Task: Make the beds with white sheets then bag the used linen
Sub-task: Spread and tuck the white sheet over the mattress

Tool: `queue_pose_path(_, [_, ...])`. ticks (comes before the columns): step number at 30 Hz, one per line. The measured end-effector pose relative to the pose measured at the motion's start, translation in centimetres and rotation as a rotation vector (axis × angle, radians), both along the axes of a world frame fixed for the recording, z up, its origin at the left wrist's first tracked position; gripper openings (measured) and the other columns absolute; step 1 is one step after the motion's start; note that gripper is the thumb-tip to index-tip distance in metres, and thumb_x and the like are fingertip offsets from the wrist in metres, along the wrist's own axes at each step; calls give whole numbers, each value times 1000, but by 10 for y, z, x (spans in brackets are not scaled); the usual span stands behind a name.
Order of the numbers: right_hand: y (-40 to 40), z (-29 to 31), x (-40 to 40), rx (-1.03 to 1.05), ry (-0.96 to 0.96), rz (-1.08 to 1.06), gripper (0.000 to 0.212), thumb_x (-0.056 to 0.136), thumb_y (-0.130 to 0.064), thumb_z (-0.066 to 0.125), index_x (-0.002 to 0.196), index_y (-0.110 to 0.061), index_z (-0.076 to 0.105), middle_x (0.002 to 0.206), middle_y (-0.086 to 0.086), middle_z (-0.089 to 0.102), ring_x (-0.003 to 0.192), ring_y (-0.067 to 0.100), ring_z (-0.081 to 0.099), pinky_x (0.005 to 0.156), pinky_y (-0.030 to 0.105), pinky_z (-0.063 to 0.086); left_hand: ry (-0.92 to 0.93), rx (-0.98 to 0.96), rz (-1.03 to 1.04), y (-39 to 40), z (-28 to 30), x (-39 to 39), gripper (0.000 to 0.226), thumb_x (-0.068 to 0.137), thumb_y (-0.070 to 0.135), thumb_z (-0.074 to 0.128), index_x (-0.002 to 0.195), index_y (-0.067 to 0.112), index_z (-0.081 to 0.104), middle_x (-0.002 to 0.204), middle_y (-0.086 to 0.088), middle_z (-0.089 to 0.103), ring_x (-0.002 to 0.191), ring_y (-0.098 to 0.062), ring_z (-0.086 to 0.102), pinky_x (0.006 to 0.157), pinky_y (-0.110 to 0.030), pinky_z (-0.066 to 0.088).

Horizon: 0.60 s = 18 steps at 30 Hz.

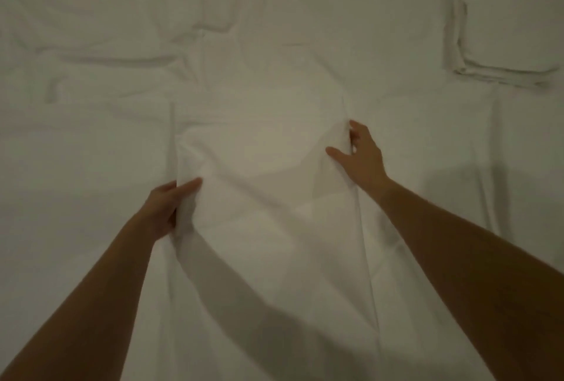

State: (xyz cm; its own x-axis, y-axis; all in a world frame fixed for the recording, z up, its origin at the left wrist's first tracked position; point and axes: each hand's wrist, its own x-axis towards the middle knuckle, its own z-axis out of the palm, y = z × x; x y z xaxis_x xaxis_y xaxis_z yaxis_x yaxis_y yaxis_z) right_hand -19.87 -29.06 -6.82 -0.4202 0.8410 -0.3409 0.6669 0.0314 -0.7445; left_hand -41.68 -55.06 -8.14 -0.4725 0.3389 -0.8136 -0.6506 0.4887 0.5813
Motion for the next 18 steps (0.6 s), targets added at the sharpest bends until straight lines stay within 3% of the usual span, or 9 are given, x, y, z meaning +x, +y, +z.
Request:
queue_pose_path(3, [-24, 2, 24, -161, 76, -259, 43, 79, -16, 78, 118, -9, 58, 110, 9, 66, 96, 22, 63, 94, 32, 50, 7, -43, -23, -20, 6, 20, 14, 88, 16, 67, 82, 5, 62, 49, 1, 59, 38, -11, 53, 39, -19, 43])
queue_pose_path(7, [-66, -8, 62, -353, 9, -316, 30, 82, -21, 75, 105, -3, 69, 101, 14, 71, 89, 26, 65, 86, 35, 53, 16, -124, -44, -55, 7, 50, 19, 82, 19, 74, 85, 1, 68, 64, -8, 65, 52, -19, 58, 48, -25, 49])
queue_pose_path(10, [-87, -12, 79, -327, -33, -357, 30, 83, -28, 73, 99, -3, 72, 96, 15, 72, 94, 31, 67, 90, 42, 54, 27, -173, -74, -79, 8, 74, 21, 81, 20, 75, 83, 0, 68, 60, -8, 62, 49, -20, 56, 45, -24, 47])
queue_pose_path(13, [-99, -7, 90, -377, -28, -351, 31, 81, -29, 76, 99, -4, 72, 93, 11, 71, 90, 30, 68, 89, 42, 54, 70, -212, -108, -105, 9, 95, 26, 78, 21, 79, 85, -2, 70, 70, -12, 64, 62, -24, 57, 57, -30, 49])
queue_pose_path(18, [-149, 2, 133, -421, -159, -302, 40, 76, -26, 81, 104, 1, 71, 97, 18, 72, 91, 31, 69, 87, 43, 55, 207, -308, -181, -140, 16, 140, 16, 73, 17, 83, 74, 6, 71, 58, -1, 68, 60, -22, 64, 55, -27, 52])
